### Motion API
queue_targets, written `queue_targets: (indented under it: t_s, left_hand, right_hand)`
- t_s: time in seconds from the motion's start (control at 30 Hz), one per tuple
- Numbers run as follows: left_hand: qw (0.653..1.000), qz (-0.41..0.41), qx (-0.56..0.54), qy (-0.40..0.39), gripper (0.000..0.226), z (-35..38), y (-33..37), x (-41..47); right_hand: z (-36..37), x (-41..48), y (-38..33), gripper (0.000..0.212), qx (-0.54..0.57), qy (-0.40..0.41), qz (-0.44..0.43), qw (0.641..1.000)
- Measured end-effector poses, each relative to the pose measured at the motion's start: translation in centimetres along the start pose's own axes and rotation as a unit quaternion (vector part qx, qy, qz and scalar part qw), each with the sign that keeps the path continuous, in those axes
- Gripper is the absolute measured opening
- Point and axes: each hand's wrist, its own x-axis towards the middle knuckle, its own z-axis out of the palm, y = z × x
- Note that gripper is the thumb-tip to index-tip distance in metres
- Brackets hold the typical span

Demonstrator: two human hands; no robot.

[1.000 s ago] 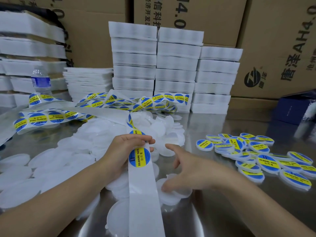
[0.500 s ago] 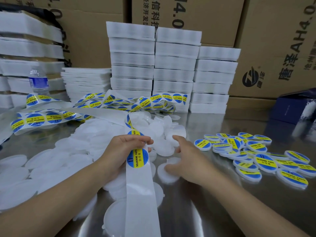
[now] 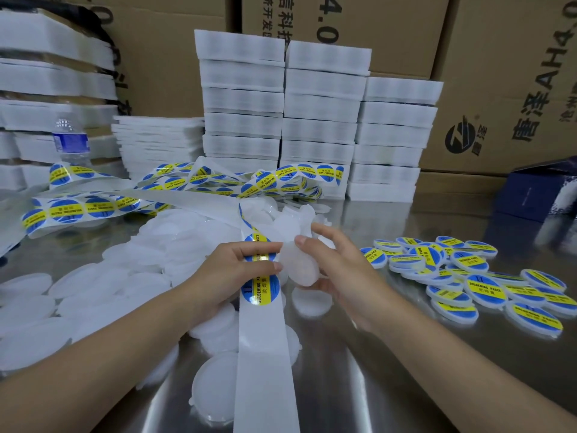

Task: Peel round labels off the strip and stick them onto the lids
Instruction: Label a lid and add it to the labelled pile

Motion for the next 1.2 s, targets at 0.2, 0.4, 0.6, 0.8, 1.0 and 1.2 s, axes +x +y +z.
queue_targets:
  t_s: [0.2, 0.4, 0.6, 0.8, 1.0, 1.2]
  left_hand:
    - [0.999, 0.009, 0.024, -0.029, 0.026, 0.0, 0.1, -0.2]
    - [0.999, -0.006, 0.039, -0.022, 0.015, 0.1, 0.2, -0.3]
    - [1.0, -0.02, -0.006, -0.002, 0.032, 0.1, 0.3, -0.4]
    - [1.0, -0.019, -0.023, 0.002, 0.025, 0.2, 0.3, -0.3]
    - [0.998, -0.031, -0.062, -0.012, 0.01, 0.2, 0.2, -0.2]
    - [0.999, -0.024, -0.045, -0.018, 0.016, 0.2, 0.3, -0.3]
  right_hand:
    - [0.1, -0.2, -0.1, 0.048, 0.027, -0.019, 0.006, 0.999]
    - [0.3, -0.1, 0.2, 0.043, 0.0, -0.002, -0.028, 1.0]
    - [-0.7, 0.2, -1.0, 0.011, 0.049, 0.109, -0.09, 0.989]
    - [-1.1, 0.1, -1.9, 0.052, 0.17, 0.041, -0.019, 0.985]
    - [-1.1, 0.3, -1.2, 0.057, 0.159, 0.011, 0.069, 0.985]
    - [-1.1, 0.5, -0.8, 0.052, 0.129, 0.036, 0.097, 0.986]
